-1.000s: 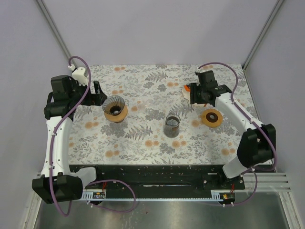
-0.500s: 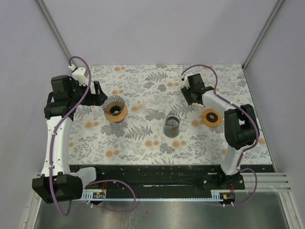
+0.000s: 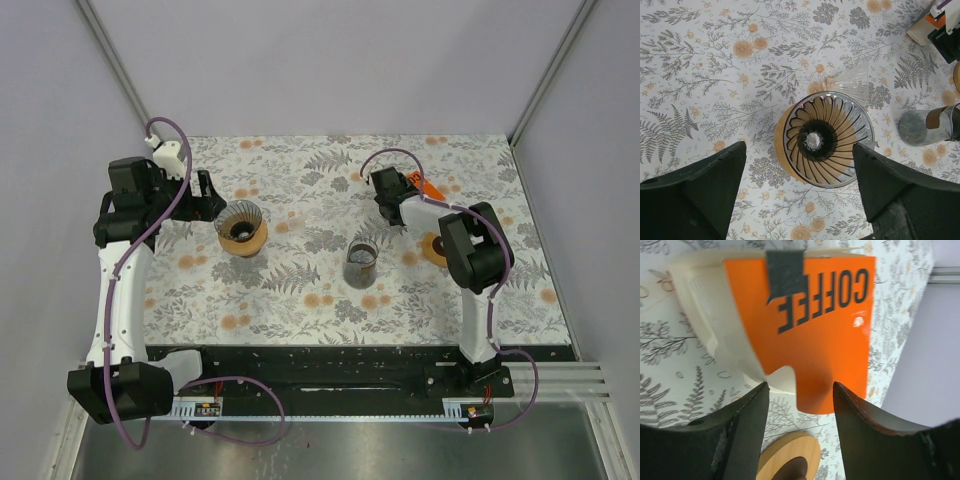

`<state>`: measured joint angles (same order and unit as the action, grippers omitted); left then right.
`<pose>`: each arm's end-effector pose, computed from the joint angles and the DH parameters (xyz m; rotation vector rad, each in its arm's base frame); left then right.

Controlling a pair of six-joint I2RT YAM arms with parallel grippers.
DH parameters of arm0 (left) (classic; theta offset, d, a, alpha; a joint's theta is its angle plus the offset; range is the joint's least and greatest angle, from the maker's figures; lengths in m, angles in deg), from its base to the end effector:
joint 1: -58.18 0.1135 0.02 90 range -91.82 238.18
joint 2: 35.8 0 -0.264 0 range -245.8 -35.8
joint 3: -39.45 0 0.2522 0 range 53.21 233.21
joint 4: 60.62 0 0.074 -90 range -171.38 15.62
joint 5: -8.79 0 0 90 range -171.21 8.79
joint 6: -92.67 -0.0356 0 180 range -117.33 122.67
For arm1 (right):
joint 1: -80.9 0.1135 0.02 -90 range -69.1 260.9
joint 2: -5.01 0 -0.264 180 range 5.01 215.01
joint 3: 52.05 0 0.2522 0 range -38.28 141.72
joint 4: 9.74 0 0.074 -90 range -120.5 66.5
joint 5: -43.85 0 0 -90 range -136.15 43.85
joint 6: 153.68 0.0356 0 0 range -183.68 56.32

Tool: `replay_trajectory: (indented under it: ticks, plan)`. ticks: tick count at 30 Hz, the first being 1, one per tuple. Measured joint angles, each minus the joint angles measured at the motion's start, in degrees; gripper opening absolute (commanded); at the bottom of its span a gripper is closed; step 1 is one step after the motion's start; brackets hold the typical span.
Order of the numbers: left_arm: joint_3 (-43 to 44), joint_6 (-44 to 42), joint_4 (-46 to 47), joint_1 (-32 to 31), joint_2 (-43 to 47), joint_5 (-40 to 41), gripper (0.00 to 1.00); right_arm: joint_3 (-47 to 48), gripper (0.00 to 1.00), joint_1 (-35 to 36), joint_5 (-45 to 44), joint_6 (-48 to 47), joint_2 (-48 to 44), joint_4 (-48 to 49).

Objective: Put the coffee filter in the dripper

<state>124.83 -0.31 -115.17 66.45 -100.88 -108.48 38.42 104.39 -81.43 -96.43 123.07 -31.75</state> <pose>0.2325 0.0173 0.3810 0.1725 2.1129 -0.3986 0.4067 0.1543 0.1512 -0.8718 2.2192 -0.8209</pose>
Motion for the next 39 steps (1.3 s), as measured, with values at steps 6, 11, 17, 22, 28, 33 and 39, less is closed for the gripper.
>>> replay_trajectory:
  ticks: [6, 11, 17, 22, 28, 33, 39]
  plan:
    - [0.0, 0.02, 0.0, 0.0, -0.55, -0.22, 0.91, 0.0, 0.61, 0.07, -3.19, -2.84, 0.0, 4.0]
    - [0.0, 0.0, 0.02, 0.0, -0.66, -0.39, 0.91, 0.11, 0.61, 0.09, -4.59, -5.7, 0.04, 7.21]
    - [0.0, 0.0, 0.02, 0.0, -0.66, -0.42, 0.91, 1.03, 0.39, 0.11, -4.31, -7.52, 0.63, 7.56]
    - [0.0, 0.0, 0.0, 0.0, -0.66, -0.44, 0.91, 1.55, 0.23, 0.11, -4.04, -7.93, 0.94, 7.54]
    - [0.0, 0.0, 0.02, 0.0, -0.66, -0.52, 0.91, 2.12, 0.0, 0.11, -3.61, -8.09, 0.96, 7.32]
    - [0.02, -0.04, -0.04, 0.0, -0.66, -0.92, 0.9, 3.56, 0.0, 0.11, -3.32, -6.84, 0.94, 5.07]
    - [1.81, -0.87, -1.64, -0.02, -1.53, -4.07, 0.88, 3.8, 0.0, 0.11, 2.45, -1.29, -3.89, -1.2]
